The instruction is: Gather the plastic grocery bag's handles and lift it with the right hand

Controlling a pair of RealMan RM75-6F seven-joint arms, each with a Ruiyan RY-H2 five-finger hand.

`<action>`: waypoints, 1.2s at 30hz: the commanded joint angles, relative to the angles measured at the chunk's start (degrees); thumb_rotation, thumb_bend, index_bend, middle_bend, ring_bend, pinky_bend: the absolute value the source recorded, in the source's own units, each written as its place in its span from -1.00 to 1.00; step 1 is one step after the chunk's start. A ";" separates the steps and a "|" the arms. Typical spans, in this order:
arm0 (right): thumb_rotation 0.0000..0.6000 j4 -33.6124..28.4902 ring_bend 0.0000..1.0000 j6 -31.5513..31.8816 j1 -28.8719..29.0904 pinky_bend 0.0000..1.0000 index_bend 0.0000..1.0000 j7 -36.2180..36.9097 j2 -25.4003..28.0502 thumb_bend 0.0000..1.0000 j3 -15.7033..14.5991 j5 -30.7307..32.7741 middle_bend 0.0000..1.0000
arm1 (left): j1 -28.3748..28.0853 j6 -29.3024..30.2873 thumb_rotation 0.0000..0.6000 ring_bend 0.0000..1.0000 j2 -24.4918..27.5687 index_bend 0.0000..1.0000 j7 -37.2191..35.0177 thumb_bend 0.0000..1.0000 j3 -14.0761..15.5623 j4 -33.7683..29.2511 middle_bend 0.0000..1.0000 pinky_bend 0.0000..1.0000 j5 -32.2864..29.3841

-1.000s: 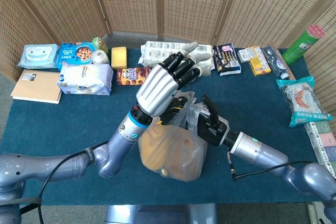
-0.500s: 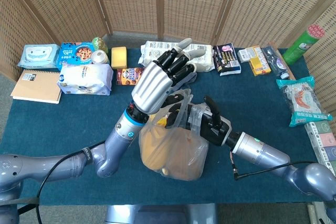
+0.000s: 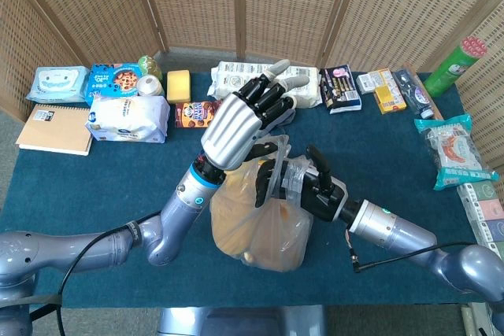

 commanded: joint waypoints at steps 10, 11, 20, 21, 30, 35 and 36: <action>-0.62 -0.54 -0.27 2.82 0.68 -0.40 -0.23 0.94 -0.77 -0.71 -0.12 0.42 -0.09 | 0.07 0.12 1.00 -0.83 0.12 -0.39 -0.29 -0.82 0.04 -0.58 -0.55 -0.42 0.01; -0.63 -0.60 -0.27 2.96 0.72 -0.40 -0.23 1.05 -0.89 -0.71 -0.07 0.49 -0.09 | 0.03 0.07 1.00 -0.83 0.07 -0.39 -0.23 -0.82 0.07 -0.55 -0.55 -0.42 -0.01; -0.63 -1.35 -0.27 2.50 0.47 -0.38 -0.24 1.93 -0.87 -0.71 0.02 0.79 -0.09 | -0.47 -0.37 1.00 -0.83 -0.75 -0.39 -0.54 -0.83 0.32 0.75 -0.55 -0.42 -0.08; -0.63 -1.45 -0.27 2.49 0.47 -0.37 -0.24 1.97 -0.81 -0.71 0.05 0.76 -0.09 | -0.53 -0.36 1.00 -0.83 -0.84 -0.39 -0.60 -0.83 0.28 0.89 -0.55 -0.42 -0.08; -0.62 -1.16 -0.15 0.25 -0.53 -0.07 -0.24 2.41 -0.50 -0.71 1.02 1.61 -0.06 | -0.59 -0.65 1.00 -0.83 -1.22 -0.40 -0.88 -0.83 0.43 2.23 -0.56 -0.42 -0.55; -0.63 -0.94 -0.03 0.15 -0.84 0.06 -0.24 2.86 0.07 -0.71 1.24 1.92 -0.02 | -0.18 -0.90 1.00 -0.84 -0.74 -0.42 -0.98 -0.88 0.78 1.88 -0.58 -0.42 -0.69; -0.64 -0.87 -0.02 0.19 -0.86 0.08 -0.24 2.95 0.21 -0.70 1.25 1.95 -0.01 | -0.09 -0.96 1.00 -0.84 -0.58 -0.43 -0.90 -0.89 0.90 1.81 -0.58 -0.42 -0.66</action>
